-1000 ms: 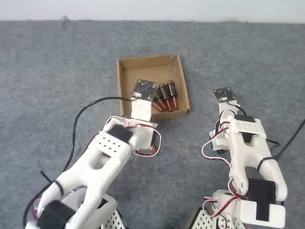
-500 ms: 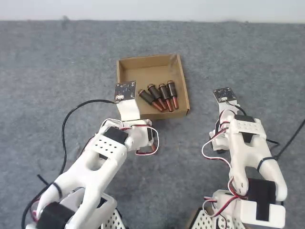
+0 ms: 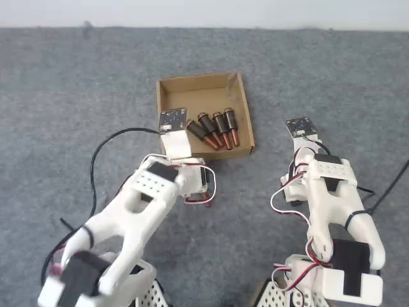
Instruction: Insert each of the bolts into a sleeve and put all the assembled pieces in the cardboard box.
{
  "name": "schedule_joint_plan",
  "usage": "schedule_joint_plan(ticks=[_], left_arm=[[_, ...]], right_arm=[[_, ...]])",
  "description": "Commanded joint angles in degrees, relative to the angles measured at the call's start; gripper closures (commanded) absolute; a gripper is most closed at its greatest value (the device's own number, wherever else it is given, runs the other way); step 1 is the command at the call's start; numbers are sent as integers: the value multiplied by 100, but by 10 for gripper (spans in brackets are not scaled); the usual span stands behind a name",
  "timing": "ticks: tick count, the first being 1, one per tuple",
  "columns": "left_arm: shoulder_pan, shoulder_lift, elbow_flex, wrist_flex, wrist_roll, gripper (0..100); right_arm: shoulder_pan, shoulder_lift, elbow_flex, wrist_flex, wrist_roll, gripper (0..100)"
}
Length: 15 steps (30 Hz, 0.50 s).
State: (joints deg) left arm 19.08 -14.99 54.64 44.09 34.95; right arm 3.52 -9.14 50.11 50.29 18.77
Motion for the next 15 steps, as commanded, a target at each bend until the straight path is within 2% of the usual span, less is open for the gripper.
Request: schedule_joint_plan(ticks=[1,7,15], left_arm=[[-35,396,-532,-97,79,890],[-343,949,-927,-79,79,890],[-334,2154,-2141,1055,79,891]], right_arm=[[40,13,-281,-48,-9,992],[31,13,-281,-48,0,992],[31,13,-281,-40,123,992]])
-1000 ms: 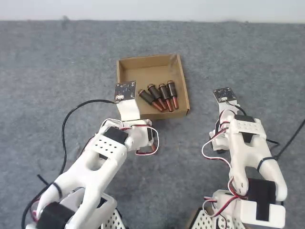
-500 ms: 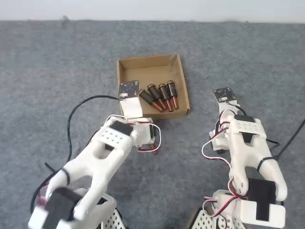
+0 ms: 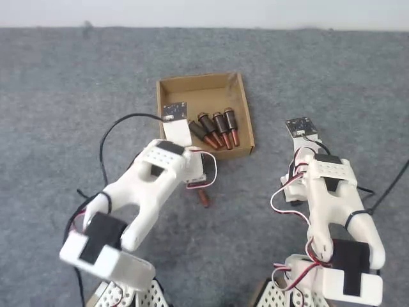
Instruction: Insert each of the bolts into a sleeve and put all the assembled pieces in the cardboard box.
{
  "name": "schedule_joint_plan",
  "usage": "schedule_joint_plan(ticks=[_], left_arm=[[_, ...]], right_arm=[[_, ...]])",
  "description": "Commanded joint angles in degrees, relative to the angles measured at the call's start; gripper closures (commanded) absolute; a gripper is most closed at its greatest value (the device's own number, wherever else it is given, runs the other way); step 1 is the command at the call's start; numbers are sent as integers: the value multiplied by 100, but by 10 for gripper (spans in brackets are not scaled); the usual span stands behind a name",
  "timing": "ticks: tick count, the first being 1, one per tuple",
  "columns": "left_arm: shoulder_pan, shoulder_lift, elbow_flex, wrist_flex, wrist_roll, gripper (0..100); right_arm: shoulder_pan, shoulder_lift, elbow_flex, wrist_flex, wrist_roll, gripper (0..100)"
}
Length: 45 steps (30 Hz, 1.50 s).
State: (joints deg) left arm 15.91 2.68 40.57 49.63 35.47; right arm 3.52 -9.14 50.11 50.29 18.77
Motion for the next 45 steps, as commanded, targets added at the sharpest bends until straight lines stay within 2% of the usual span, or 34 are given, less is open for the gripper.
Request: schedule_joint_plan(ticks=[1,8,11,14,20,24,28,30,34,38,45], left_arm=[[-18,527,-884,633,26,892],[-18,905,-1262,1002,18,893],[-18,897,-1262,1020,-9,935],[-44,677,-1174,1020,-264,974],[70,-281,-646,1020,-615,972],[114,-633,-365,985,-598,907],[105,-563,-268,976,-589,803],[79,-404,-277,949,-589,789],[70,-26,-295,668,-589,799],[88,211,-593,826,-589,816],[114,413,-857,818,-615,919]], right_arm=[[31,13,-281,-40,123,992],[31,13,-281,-48,141,992],[31,13,-281,-48,141,992],[31,13,-281,-57,141,992],[31,13,-281,-57,149,992],[31,13,-281,-57,149,992],[31,13,-281,-57,149,992],[31,13,-281,-57,149,992],[31,13,-281,-48,149,992],[31,13,-281,-40,149,992],[31,13,-281,-31,149,992]])
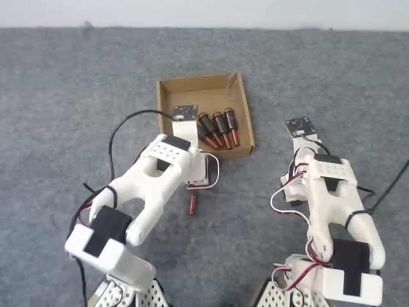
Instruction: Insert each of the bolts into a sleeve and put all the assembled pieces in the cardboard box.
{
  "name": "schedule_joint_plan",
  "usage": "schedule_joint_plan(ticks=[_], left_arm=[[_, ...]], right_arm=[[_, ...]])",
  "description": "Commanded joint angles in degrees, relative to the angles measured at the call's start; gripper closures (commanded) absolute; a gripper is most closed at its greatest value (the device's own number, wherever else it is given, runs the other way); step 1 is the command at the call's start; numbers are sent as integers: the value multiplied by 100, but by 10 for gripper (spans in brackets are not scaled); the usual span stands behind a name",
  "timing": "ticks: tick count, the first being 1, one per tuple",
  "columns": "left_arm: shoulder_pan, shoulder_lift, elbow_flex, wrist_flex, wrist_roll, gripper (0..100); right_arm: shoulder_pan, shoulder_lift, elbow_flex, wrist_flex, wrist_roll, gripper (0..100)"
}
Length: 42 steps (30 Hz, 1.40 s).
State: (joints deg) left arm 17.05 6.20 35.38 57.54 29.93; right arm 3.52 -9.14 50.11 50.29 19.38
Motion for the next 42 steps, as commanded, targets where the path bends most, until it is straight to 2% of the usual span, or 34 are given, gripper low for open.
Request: schedule_joint_plan(ticks=[1,7,12,19,24,28,35,42], left_arm=[[0,114,-356,26,-62,935],[53,440,-681,334,-149,981],[290,501,-708,545,-1073,989],[-211,273,-655,510,-1301,989],[-431,-369,-13,70,-1336,989],[-536,-1099,681,-273,-1873,989],[-1538,-2374,1692,-563,-2092,989],[-2567,-3147,2615,-1064,-2092,988]], right_arm=[[31,13,-281,-31,88,992],[31,13,-281,-31,88,992],[40,13,-281,-22,79,992],[40,13,-281,-22,88,992],[-84,13,-273,-48,53,992],[-163,-4,-264,-57,44,992],[-180,-48,-290,-497,53,992],[-189,-31,-290,-2176,88,992]])
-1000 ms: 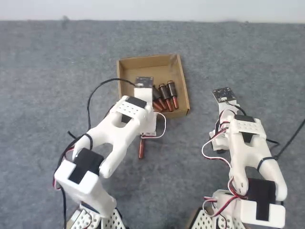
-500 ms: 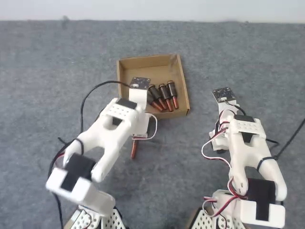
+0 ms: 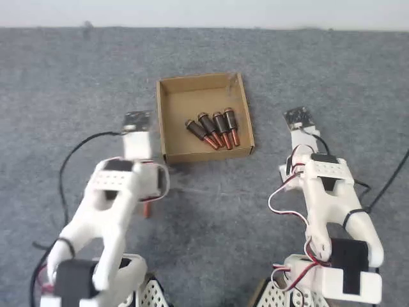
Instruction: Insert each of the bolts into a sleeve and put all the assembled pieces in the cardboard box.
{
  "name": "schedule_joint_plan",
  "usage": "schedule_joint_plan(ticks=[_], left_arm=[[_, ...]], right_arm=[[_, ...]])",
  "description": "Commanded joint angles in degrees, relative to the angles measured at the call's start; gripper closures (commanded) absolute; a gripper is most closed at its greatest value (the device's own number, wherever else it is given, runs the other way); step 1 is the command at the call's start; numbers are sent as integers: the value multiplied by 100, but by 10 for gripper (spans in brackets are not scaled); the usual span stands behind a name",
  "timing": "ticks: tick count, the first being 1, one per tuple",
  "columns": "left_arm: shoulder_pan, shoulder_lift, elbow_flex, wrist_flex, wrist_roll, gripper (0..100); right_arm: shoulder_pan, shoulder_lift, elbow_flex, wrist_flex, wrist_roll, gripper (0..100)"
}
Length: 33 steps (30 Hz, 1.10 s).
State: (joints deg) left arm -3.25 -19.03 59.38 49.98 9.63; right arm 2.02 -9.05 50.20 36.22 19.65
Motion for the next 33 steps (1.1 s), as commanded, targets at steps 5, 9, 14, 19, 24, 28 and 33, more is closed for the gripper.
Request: schedule_joint_plan(ticks=[5,9,14,19,24,28,33], left_arm=[[-1152,-774,268,-316,-53,988],[-1257,-774,277,-316,-53,988],[-1240,-774,303,-325,-53,988],[-1266,-774,303,-325,-53,988],[-1248,-774,312,-378,-53,988],[-1257,-774,321,-440,-53,988],[-1248,-774,321,-440,-53,988]], right_arm=[[-40,13,-290,-2369,62,992],[-101,13,-273,-3538,62,992],[-347,136,-264,-4541,26,992],[-470,585,-123,-6255,26,992],[-620,1464,-114,-8145,18,992],[-743,2193,-123,-9226,26,992],[-840,2862,-132,-10211,-202,992]])
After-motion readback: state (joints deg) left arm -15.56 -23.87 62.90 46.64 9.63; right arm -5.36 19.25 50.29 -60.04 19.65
